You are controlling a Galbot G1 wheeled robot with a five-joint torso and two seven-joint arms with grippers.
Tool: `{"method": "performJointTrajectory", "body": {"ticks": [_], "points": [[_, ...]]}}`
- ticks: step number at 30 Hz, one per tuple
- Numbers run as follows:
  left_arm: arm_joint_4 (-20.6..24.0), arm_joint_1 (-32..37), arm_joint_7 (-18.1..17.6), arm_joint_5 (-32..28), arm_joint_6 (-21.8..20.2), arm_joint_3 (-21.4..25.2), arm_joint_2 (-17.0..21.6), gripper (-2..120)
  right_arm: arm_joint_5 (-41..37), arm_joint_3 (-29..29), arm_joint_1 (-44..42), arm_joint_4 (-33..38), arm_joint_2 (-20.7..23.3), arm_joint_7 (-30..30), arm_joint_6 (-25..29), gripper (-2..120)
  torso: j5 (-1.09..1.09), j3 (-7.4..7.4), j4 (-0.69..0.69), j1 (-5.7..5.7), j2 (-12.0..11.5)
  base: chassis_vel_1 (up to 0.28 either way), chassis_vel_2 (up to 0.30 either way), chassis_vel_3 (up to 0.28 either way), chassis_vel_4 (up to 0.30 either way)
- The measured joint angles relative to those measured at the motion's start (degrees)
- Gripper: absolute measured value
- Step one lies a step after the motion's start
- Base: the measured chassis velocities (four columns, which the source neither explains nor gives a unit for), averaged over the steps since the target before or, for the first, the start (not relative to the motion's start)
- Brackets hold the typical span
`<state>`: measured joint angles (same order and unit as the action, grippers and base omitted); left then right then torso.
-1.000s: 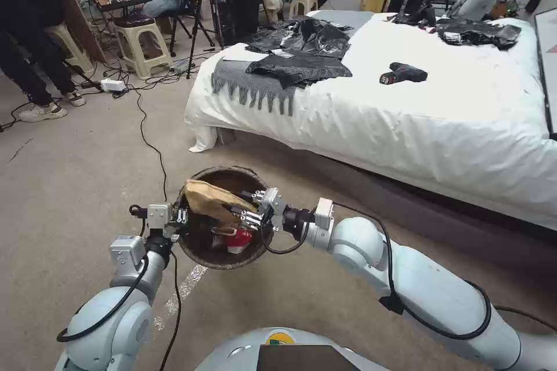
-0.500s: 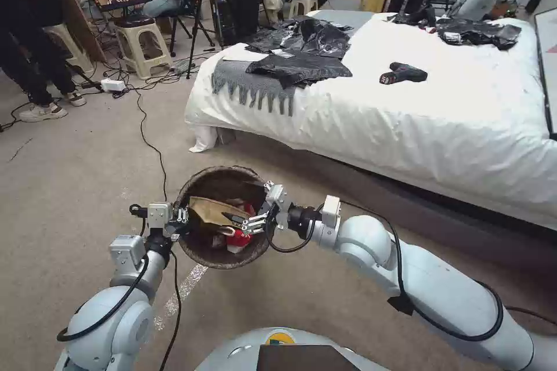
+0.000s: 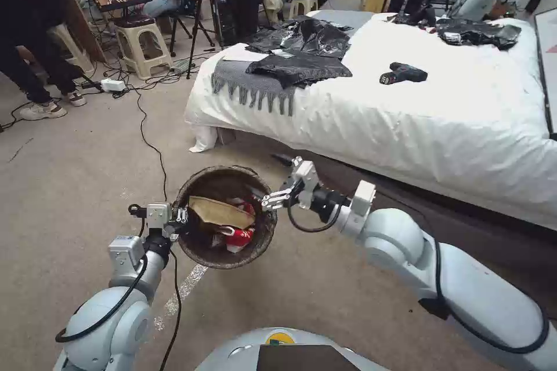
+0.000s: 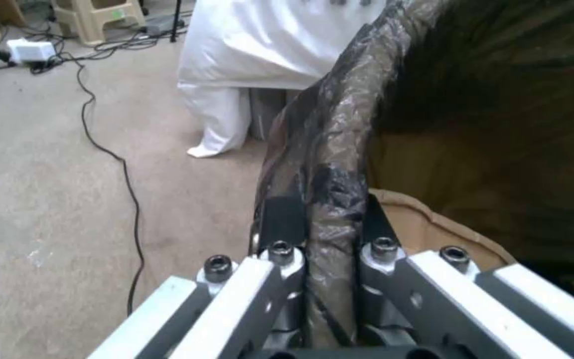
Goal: Pick up the trash bin, then pick up the garbage from the floor and place it into the trash bin.
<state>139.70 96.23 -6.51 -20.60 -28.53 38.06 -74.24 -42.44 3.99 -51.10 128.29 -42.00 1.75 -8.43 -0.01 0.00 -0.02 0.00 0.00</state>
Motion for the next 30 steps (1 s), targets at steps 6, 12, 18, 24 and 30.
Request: {"method": "performJointTrajectory", "body": {"ticks": [6,12,18,24,30], "points": [[1.1,1.2,-0.1,0.1,0.2,1.6,-1.3,3,5.0,-3.2,-3.8,-3.7,-0.3,-1.9,6.0,100,0.0,0.0,0.06,0.0,0.0,0.0,0.0,0.0,0.0],[1.2,1.2,-0.1,0.1,0.7,1.8,-1.5,3,9.5,-13.4,-12.4,-4.5,-2.5,-2.0,8.9,100,0.0,0.0,0.0,0.0,0.0,0.0,0.0,0.0,0.0],[1.5,2.0,0.7,0.4,1.3,2.1,-1.7,3,17.3,-26.0,-28.7,-2.1,-9.6,-2.0,12.0,100,0.0,0.0,-0.01,0.0,0.0,0.0,0.0,0.0,0.0],[1.8,2.5,0.8,0.5,1.3,2.1,-1.8,3,24.3,-30.6,-36.7,-0.3,-16.9,-2.5,13.9,100,0.01,0.0,0.02,0.0,0.0,0.0,0.0,0.0,0.0],[2.3,3.0,1.0,0.6,1.3,2.3,-2.0,3,29.8,-33.0,-43.2,2.2,-23.6,-3.8,16.0,100,0.02,0.0,0.02,0.0,0.0,0.0,0.0,0.0,0.0]]}}
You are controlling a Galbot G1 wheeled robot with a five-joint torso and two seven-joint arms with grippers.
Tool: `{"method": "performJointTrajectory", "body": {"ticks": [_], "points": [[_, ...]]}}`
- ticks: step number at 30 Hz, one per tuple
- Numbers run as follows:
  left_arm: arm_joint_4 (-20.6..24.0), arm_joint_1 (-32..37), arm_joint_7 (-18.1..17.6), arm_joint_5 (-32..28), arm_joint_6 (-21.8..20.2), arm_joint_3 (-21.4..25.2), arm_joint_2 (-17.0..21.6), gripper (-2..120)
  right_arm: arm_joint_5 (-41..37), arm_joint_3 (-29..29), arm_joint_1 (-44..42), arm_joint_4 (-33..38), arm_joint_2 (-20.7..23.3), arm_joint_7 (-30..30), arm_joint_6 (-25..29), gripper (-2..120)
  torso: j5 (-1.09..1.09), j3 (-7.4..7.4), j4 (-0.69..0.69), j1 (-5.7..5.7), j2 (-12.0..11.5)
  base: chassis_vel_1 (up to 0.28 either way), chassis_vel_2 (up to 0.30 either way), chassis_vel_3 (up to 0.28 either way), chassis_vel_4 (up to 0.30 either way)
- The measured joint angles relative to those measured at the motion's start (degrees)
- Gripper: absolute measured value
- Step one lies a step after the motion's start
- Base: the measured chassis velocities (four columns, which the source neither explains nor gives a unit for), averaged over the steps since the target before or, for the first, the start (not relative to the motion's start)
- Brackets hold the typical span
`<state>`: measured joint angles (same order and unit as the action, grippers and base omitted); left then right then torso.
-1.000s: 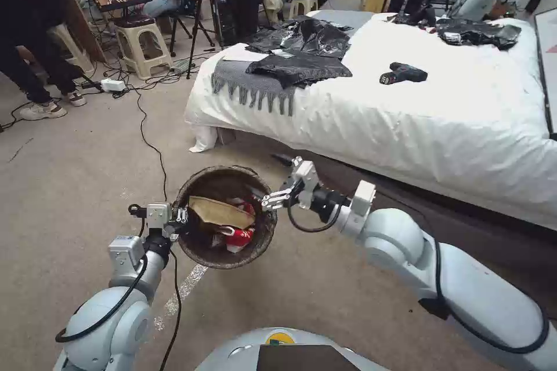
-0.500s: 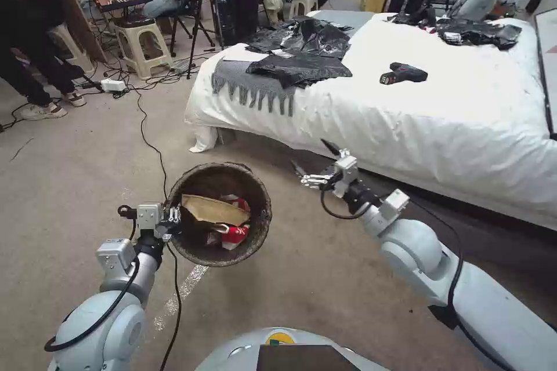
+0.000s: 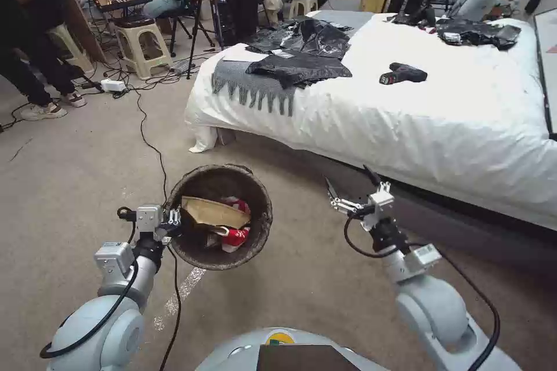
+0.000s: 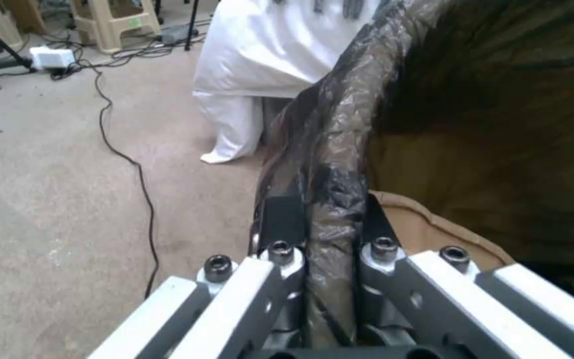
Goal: Pick up the trash bin, then pick up the garbage from the floor and place it into the trash bin.
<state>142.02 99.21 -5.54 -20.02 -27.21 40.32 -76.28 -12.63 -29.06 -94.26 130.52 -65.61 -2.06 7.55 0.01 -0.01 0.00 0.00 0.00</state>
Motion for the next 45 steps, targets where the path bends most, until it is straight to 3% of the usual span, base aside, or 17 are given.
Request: {"method": "performJointTrajectory", "body": {"ticks": [10,18,45], "points": [[0.6,0.3,0.0,-0.1,0.1,0.0,-0.1,3,7.3,-0.9,-5.8,1.8,-9.0,0.0,3.0,100,0.0,0.0,-0.01,0.0,0.0,0.0,0.0,0.0,0.0],[0.6,0.4,-0.1,0.0,0.1,-0.3,-0.2,3,10.2,-0.6,-6.7,1.8,-13.0,-0.3,3.9,100,-0.01,0.0,0.0,0.0,0.0,0.0,0.0,0.0,0.0],[0.9,0.6,-0.2,0.3,-0.5,-0.1,-0.3,3,8.7,-3.3,-6.3,-0.1,-12.0,-2.3,3.6,100,-0.02,0.01,-0.02,0.0,0.0,0.014,0.015,0.016,0.014]]}}
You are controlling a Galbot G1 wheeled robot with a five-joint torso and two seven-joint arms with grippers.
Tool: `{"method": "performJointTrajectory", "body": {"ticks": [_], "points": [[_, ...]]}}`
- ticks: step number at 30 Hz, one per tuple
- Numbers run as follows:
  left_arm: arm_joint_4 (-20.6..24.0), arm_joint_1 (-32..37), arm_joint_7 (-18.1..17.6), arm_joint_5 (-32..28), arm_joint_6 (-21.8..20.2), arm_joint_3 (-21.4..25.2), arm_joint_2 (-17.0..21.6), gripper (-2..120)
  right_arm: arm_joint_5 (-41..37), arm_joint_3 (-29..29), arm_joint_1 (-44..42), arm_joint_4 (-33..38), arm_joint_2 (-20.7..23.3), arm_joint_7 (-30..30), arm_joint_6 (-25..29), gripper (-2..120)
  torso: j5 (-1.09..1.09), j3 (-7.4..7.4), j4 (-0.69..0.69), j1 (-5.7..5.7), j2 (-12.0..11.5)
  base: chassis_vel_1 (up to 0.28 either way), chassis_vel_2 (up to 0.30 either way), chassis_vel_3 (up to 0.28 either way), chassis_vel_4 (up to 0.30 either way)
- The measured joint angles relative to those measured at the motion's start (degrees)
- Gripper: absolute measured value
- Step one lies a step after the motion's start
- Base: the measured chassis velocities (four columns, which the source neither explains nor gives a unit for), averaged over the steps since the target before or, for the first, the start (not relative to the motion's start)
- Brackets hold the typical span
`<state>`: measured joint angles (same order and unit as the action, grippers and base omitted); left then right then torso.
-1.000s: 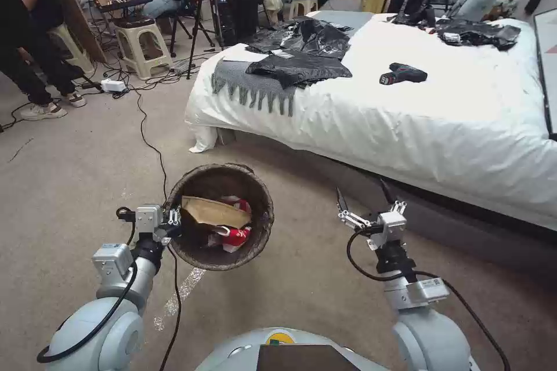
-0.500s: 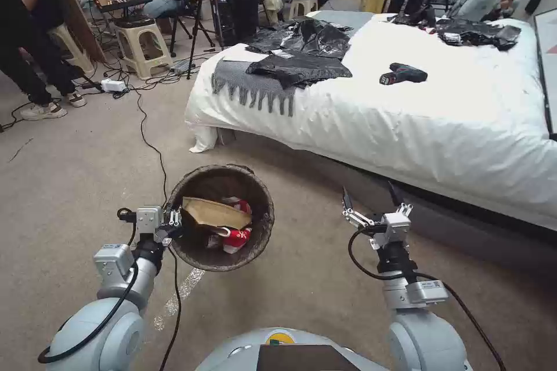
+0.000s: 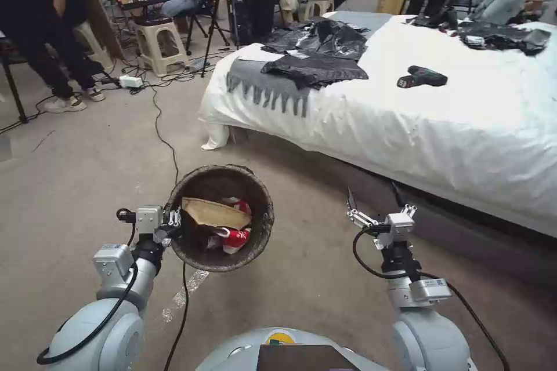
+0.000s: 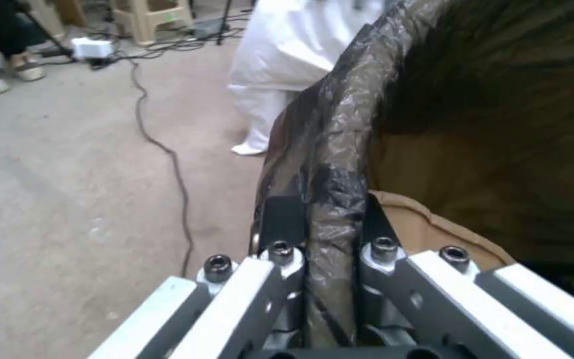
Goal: Pick up the trash bin, then pick up the garbage from the floor and place it into the trash bin.
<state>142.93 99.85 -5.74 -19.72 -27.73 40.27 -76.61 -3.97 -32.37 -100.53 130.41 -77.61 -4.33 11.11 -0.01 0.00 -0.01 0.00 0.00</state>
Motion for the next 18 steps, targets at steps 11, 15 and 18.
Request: {"method": "performJointTrajectory", "body": {"ticks": [11,15,18], "points": [[0.0,0.1,0.0,-0.1,0.0,0.5,0.3,3,-2.1,-2.0,0.2,-1.6,2.6,-0.4,0.1,100,0.0,0.0,0.01,0.0,0.0,0.088,0.087,0.091,0.088],[0.0,0.1,0.0,-0.1,0.0,0.5,0.2,3,-2.2,-2.0,0.4,-2.1,3.0,-0.4,0.1,100,0.0,0.0,0.0,0.0,0.0,0.096,0.09,0.096,0.106],[0.0,0.0,0.0,-0.1,0.0,0.5,0.1,3,-2.3,-1.9,0.5,-2.2,3.5,-0.4,0.1,100,0.0,0.0,0.02,0.0,0.0,0.133,0.1,0.094,0.094]]}}
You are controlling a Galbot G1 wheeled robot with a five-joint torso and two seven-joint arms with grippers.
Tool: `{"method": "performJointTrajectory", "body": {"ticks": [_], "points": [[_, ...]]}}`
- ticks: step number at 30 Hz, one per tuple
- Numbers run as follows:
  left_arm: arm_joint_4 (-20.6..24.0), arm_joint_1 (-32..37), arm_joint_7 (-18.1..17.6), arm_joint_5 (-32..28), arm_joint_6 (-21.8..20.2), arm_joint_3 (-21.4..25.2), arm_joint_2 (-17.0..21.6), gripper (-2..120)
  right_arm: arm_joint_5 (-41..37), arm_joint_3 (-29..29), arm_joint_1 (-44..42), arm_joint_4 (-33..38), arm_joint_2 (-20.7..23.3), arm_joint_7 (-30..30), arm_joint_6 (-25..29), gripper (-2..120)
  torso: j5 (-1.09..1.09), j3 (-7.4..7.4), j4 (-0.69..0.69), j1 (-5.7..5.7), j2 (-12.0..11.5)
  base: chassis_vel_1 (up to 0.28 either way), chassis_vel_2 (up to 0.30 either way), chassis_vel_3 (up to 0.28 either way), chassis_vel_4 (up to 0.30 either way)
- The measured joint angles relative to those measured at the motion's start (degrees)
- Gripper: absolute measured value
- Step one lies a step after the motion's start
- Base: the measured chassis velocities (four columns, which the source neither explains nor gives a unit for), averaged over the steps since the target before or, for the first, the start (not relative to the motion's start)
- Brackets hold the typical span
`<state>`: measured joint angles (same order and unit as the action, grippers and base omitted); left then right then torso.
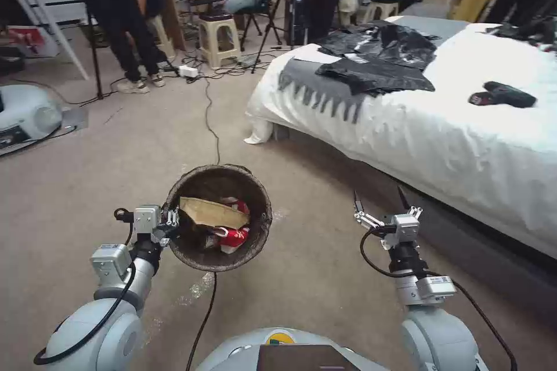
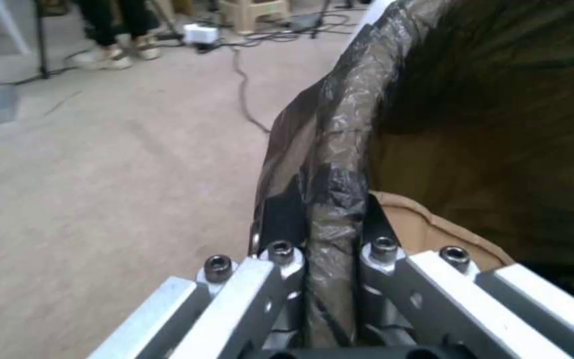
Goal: Pick up the trash bin, then pick up the garbage from the floor and place it into the trash bin.
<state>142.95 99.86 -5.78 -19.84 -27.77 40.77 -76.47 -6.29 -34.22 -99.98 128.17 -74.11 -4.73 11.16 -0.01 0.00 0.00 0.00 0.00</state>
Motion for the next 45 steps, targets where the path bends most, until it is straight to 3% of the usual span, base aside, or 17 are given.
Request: {"method": "performJointTrajectory", "body": {"ticks": [45], "points": [[-0.4,-0.1,-0.2,0.0,0.2,0.1,-0.1,3,-1.2,1.0,1.6,-1.1,1.6,-1.0,-0.6,100,0.0,0.0,0.0,0.0,0.0,0.093,0.089,0.092,0.092]]}}
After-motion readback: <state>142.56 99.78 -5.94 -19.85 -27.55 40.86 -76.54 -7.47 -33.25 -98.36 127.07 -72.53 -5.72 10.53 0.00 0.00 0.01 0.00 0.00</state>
